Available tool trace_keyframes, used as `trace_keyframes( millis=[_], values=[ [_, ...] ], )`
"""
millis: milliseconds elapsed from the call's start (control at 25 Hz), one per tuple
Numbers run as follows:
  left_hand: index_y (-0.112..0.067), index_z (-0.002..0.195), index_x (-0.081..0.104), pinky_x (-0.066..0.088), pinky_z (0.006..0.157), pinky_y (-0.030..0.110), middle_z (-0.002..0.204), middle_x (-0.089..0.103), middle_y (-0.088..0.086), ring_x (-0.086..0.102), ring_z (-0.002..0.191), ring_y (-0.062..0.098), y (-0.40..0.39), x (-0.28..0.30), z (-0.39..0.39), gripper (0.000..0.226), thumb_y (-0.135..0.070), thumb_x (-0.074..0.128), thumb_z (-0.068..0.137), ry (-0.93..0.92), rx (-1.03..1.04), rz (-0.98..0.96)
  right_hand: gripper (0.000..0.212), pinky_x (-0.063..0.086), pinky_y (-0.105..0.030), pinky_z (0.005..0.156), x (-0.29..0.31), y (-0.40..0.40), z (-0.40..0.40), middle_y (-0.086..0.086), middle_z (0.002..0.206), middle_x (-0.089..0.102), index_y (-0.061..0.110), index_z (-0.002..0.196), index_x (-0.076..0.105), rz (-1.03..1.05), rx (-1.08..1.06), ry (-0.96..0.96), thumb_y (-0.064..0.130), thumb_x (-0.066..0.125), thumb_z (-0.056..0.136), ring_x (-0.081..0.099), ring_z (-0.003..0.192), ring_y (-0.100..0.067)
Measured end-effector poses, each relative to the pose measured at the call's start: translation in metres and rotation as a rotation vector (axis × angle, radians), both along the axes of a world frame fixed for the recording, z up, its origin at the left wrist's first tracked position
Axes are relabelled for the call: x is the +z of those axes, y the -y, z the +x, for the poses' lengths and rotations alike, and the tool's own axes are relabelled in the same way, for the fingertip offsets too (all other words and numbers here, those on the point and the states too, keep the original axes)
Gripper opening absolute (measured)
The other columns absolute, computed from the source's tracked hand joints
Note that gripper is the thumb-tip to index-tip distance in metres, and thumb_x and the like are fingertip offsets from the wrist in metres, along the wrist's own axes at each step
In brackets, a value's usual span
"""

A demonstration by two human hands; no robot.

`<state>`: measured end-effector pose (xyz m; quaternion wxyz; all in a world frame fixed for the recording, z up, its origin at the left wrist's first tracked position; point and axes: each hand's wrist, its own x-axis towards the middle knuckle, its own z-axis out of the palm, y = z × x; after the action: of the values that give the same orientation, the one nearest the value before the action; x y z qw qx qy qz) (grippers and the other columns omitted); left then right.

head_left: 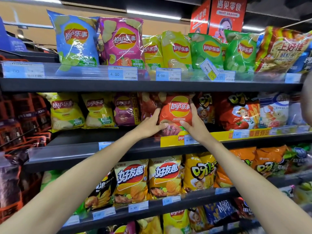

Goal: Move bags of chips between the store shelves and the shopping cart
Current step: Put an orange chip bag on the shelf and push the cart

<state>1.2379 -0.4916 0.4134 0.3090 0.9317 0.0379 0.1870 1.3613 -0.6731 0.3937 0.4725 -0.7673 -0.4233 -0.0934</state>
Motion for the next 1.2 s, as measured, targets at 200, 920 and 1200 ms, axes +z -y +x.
trace_keyframes(
  millis=[200,920,1200],
  values=[
    [-0.028,0.147,0.020,0.049,0.102,0.039,0.139,0.055,0.002,0.058,0.121,0.020,0.006,-0.007,0.000,0.068,-0.043,0.061,0.095,0.020,0.009,-0.025,0.081,0.046,-0.049,0.105,-0.006,0.009,-0.003,-0.007,0.145,0.040,0.037,0.154,0.004,-0.021,-0.034,0.034,0.033,0.061,0.096,0.046,0.130,-0.023],
    [-0.023,0.143,0.042,0.052,0.083,0.043,0.132,0.054,0.004,0.053,0.118,0.030,0.073,-0.091,-0.192,0.049,-0.029,0.054,0.096,-0.105,0.632,0.674,0.037,0.044,-0.041,0.095,-0.081,0.018,-0.124,-0.008,0.128,0.051,0.015,0.133,0.045,-0.369,0.338,0.372,0.028,0.053,0.100,0.048,0.120,-0.028],
    [-0.019,0.136,0.049,0.051,0.074,0.041,0.124,0.056,0.006,0.055,0.109,0.032,0.085,-0.138,-0.359,0.043,-0.020,0.054,0.094,-0.338,0.905,0.611,0.029,0.041,-0.039,0.091,-0.128,-0.034,-0.265,-0.007,0.124,0.051,0.015,0.125,0.048,-0.484,0.654,0.537,0.032,0.048,0.101,0.049,0.116,-0.028]
  ],
)
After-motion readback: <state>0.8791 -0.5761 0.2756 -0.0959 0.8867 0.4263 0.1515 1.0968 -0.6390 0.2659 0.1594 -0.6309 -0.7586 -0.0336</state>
